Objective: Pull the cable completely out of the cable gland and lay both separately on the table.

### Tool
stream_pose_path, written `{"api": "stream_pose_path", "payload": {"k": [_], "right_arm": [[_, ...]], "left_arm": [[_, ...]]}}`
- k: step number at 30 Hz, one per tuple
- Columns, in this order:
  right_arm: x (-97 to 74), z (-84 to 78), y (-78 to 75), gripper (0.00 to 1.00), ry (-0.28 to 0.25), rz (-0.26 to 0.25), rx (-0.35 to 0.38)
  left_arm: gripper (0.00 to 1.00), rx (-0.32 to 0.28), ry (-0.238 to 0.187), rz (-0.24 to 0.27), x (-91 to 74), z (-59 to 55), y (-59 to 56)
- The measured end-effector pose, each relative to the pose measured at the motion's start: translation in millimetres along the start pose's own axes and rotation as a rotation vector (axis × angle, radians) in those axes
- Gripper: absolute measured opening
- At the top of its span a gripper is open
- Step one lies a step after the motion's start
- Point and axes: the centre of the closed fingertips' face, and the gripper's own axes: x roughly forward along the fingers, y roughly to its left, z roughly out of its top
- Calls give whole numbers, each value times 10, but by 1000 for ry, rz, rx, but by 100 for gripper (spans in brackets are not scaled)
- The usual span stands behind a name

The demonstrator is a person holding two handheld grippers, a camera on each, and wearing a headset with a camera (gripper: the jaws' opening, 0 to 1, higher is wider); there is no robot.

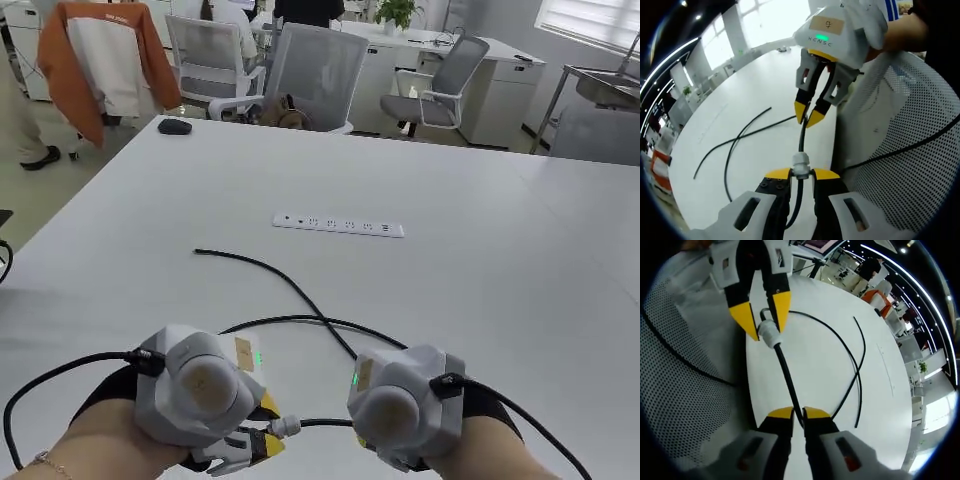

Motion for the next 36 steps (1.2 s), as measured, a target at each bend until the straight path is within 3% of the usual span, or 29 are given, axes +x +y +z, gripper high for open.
{"api": "stream_pose_path", "payload": {"k": [5,8,15,19,36], "right_arm": [[-39,172,-5,14,-67,-19,-24],[-74,383,64,18,-167,2,-63],[-171,612,133,13,-281,30,-72],[-155,574,190,5,-262,59,-82],[-94,521,180,3,-235,58,-73]], "left_arm": [[17,15,6,-4,8,-5,-13],[17,14,7,2,3,-10,6],[17,31,0,-13,13,20,-39],[17,30,-11,-4,-1,45,-17],[17,22,-29,-4,8,84,-18]]}}
